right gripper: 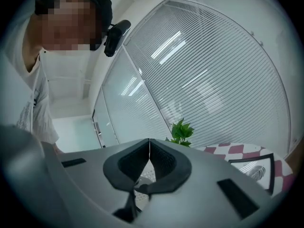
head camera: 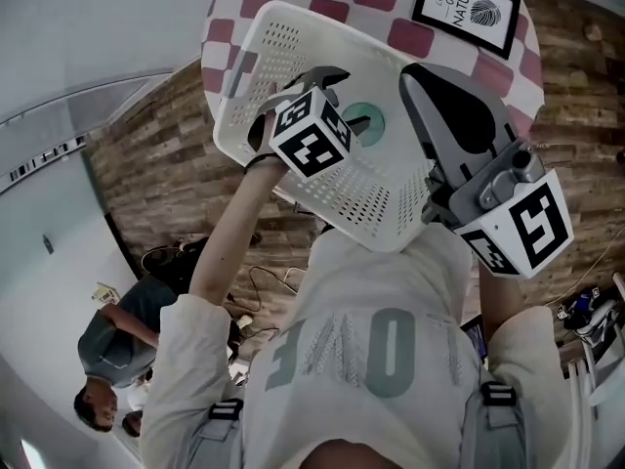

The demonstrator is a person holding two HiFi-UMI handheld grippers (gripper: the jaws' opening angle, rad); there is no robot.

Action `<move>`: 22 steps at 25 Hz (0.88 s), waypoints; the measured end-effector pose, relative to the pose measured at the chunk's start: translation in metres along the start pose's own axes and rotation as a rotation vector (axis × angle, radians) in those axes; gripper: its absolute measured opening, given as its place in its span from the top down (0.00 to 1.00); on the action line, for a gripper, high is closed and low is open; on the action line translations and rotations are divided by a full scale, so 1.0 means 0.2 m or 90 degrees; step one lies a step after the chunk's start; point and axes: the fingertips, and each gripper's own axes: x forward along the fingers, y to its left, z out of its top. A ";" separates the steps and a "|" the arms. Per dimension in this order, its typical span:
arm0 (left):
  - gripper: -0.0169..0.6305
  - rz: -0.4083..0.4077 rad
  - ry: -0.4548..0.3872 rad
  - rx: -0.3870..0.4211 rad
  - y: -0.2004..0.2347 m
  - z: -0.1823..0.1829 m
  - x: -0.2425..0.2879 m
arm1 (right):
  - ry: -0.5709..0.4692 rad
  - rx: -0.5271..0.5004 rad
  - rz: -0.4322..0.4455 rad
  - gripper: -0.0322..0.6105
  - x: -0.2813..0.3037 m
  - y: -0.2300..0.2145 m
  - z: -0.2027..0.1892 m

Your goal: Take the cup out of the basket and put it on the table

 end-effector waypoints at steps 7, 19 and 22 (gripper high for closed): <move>0.51 -0.044 0.074 0.002 -0.03 -0.11 0.21 | 0.025 -0.041 0.016 0.93 0.02 0.04 -0.04; 0.93 -0.040 0.090 0.026 -0.08 -0.15 0.29 | 0.044 -0.056 0.022 0.94 0.03 0.06 -0.06; 0.94 -0.046 0.093 0.034 -0.10 -0.15 0.29 | 0.039 -0.048 0.018 0.94 0.03 0.04 -0.06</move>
